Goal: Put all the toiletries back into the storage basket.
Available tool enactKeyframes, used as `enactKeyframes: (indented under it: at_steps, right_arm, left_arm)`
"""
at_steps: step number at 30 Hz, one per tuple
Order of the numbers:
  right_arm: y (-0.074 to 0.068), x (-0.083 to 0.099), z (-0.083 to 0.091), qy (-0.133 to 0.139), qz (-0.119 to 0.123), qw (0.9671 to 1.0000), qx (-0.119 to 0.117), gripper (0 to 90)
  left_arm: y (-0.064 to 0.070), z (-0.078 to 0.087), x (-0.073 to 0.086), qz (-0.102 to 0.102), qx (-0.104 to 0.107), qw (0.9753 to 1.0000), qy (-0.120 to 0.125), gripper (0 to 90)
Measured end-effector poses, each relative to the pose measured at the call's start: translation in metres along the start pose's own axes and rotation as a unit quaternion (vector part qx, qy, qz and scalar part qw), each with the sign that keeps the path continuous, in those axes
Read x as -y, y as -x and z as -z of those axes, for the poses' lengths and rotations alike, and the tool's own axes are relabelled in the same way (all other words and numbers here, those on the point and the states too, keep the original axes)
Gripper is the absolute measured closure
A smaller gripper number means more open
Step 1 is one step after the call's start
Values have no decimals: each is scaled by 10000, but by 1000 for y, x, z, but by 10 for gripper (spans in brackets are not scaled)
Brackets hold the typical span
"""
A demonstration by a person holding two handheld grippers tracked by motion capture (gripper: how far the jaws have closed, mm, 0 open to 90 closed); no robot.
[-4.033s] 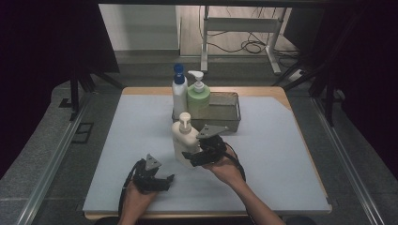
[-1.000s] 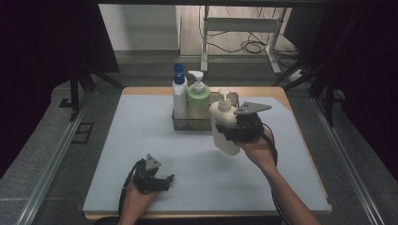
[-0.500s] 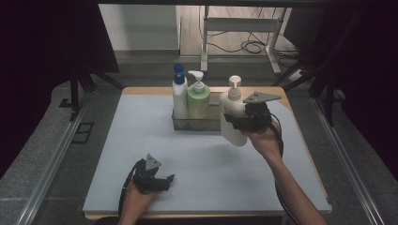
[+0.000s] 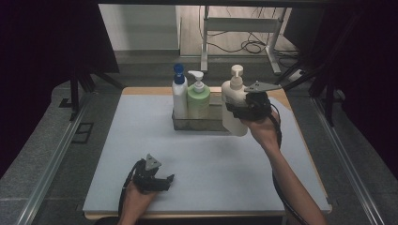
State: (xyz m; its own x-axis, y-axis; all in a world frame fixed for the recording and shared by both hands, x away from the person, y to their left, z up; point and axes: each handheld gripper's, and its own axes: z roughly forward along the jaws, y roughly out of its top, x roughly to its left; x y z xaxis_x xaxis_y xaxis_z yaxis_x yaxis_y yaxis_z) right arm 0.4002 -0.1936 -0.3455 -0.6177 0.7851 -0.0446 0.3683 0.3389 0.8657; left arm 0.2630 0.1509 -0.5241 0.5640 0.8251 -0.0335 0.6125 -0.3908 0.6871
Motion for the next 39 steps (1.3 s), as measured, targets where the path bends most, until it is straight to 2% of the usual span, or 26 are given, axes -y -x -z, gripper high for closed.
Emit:
enactKeyframes:
  at_steps: [10,20,39]
  right_arm:
    - [10,-12,-14,92,-132,9998,107,405]
    - [20,-19,-35,100,-224,9995,221,405]
    - [27,-24,-74,137,-367,9987,340,406]
  left_arm:
    - [0,0,0,2,2,10000,-3,121]
    - [0,0,0,-5,4,10000,-19,121]
    - [0,0,0,-1,8,10000,-13,121]
